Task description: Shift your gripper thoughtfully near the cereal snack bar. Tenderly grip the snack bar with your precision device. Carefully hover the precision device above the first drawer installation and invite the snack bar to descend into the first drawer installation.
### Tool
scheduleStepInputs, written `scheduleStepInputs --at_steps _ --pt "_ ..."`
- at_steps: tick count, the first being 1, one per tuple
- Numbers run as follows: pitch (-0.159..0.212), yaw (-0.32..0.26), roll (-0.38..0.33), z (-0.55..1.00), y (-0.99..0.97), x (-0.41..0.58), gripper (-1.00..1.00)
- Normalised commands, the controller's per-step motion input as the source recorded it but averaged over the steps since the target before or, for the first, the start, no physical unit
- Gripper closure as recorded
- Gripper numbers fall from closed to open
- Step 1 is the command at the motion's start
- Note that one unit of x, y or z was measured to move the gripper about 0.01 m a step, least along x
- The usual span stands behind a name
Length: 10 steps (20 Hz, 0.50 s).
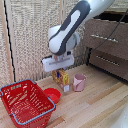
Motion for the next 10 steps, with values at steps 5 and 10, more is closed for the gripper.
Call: scheduleStepInputs --at_steps 5,10 --pt "0.0 0.001 -0.021 1.0 0.0 0.051 1.0" --pt "-0.001 0.0 -0.065 0.92 -0.02 0.023 1.0"
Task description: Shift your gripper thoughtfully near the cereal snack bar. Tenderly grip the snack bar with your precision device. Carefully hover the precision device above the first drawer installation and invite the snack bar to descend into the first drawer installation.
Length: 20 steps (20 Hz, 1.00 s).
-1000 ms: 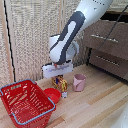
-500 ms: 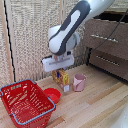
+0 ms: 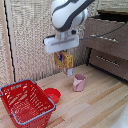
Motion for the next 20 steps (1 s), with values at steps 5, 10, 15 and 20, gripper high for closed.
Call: scheduleStepInputs --at_steps 5,10,15,20 --pt "-0.018 0.0 -0.033 0.9 -0.18 0.0 1.0" --pt "-0.06 -0.003 -0.049 0.94 -0.29 0.0 1.0" --pt "-0.021 -0.009 -0.038 0.99 -0.41 0.139 1.0" --pt "-0.008 -0.002 -0.004 0.98 -0.61 0.364 1.0"
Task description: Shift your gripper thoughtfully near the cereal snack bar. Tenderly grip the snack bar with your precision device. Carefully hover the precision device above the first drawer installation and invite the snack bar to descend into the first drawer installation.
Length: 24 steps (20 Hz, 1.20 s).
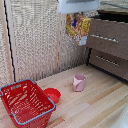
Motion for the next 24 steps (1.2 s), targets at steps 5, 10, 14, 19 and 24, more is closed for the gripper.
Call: scheduleStepInputs --at_steps 5,10,14,19,24 --pt "-0.007 -0.003 0.0 0.95 -0.69 0.419 1.0" --pt "0.0 0.0 -0.002 0.94 -0.67 0.315 1.0" --pt "0.0 0.0 -0.014 0.79 -0.67 0.17 1.0" --pt "0.048 0.0 -0.021 0.63 -0.74 0.134 1.0" --pt "0.111 0.0 -0.019 0.57 -0.83 0.094 1.0"
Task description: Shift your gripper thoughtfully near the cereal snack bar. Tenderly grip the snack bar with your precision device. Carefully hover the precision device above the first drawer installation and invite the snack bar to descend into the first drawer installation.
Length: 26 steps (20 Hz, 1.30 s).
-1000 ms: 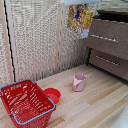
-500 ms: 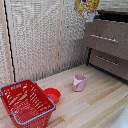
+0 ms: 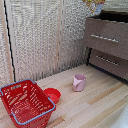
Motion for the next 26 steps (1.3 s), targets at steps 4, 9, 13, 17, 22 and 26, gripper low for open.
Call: scheduleStepInputs --at_steps 4,9,13,17,22,26 --pt "0.152 0.0 -0.011 0.55 -0.87 0.086 1.0" --pt "0.184 -0.005 -0.001 0.54 -0.87 0.094 1.0" --pt "0.213 -0.017 0.004 0.55 -0.84 0.139 1.0" --pt "0.186 -0.004 0.014 0.57 -0.85 0.184 1.0" --pt "0.188 0.002 0.019 0.47 -0.86 0.151 1.0" --pt "0.21 0.035 0.025 0.17 -0.79 0.143 1.0"
